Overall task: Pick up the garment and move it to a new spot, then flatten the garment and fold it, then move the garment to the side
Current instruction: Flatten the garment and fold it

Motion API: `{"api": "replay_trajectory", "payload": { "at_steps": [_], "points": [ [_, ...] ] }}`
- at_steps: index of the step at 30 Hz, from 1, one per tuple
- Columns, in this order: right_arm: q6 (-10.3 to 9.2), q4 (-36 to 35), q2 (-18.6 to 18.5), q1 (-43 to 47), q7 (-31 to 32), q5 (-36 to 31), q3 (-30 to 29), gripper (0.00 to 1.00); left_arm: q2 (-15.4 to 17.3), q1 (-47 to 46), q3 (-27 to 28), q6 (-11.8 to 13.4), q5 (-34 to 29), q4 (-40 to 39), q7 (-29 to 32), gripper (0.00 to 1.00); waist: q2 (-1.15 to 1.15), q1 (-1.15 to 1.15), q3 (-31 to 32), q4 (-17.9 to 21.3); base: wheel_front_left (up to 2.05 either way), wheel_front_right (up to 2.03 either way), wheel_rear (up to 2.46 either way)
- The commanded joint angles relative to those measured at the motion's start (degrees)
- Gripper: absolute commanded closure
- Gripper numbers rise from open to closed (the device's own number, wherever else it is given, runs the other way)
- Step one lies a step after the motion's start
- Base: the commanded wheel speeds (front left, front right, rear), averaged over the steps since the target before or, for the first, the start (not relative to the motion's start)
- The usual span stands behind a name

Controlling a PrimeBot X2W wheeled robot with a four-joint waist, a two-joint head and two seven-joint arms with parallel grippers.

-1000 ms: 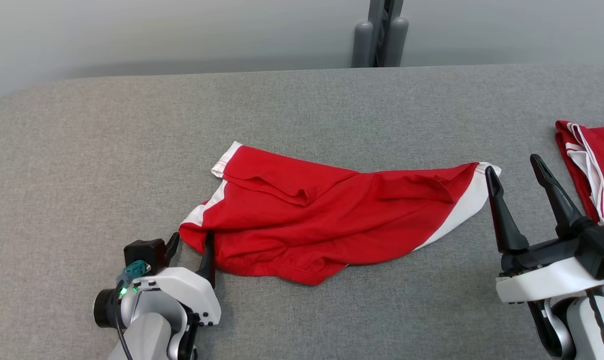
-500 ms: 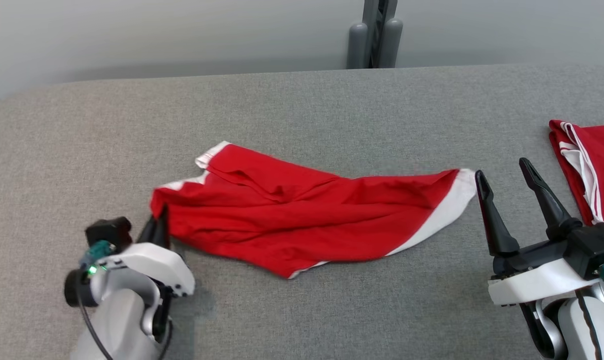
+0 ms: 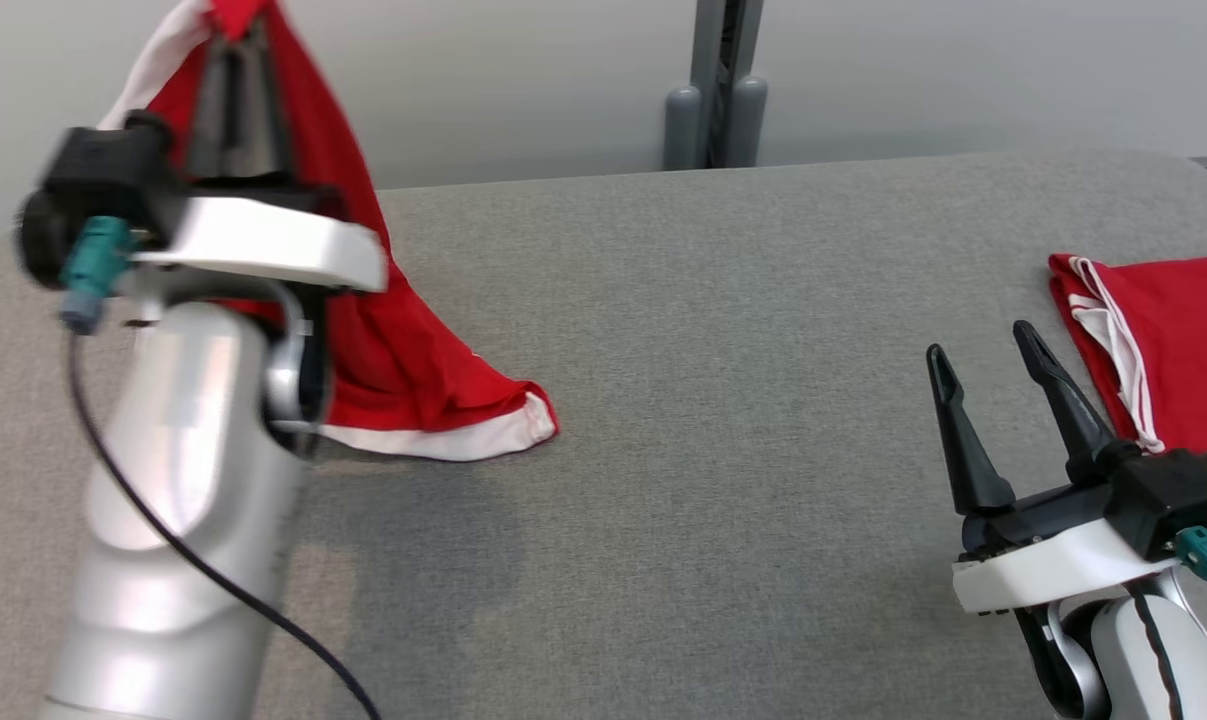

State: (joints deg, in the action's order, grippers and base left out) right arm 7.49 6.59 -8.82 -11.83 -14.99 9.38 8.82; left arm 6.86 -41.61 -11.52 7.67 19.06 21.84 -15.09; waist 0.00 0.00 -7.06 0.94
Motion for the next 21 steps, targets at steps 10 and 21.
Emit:
{"api": "replay_trajectory", "payload": {
  "at_steps": [10, 21],
  "points": [
    [0.01, 0.29, 3.05, -2.44, -0.24, -1.22, -3.23, 0.0, -3.79, 10.42, -39.3, -1.61, -3.46, -1.1, 8.32, 1.0, 0.0, 0.0, -4.84, 7.11, 0.0, 0.0, 0.0],
    [0.01, 1.89, 2.2, -2.53, -0.24, -1.91, -4.96, 0.0, -3.82, 10.53, -45.76, -5.38, 3.77, 4.0, 10.07, 0.0, 0.0, 0.0, -2.85, 2.8, 0.0, 0.0, 0.0]
  ]
}}
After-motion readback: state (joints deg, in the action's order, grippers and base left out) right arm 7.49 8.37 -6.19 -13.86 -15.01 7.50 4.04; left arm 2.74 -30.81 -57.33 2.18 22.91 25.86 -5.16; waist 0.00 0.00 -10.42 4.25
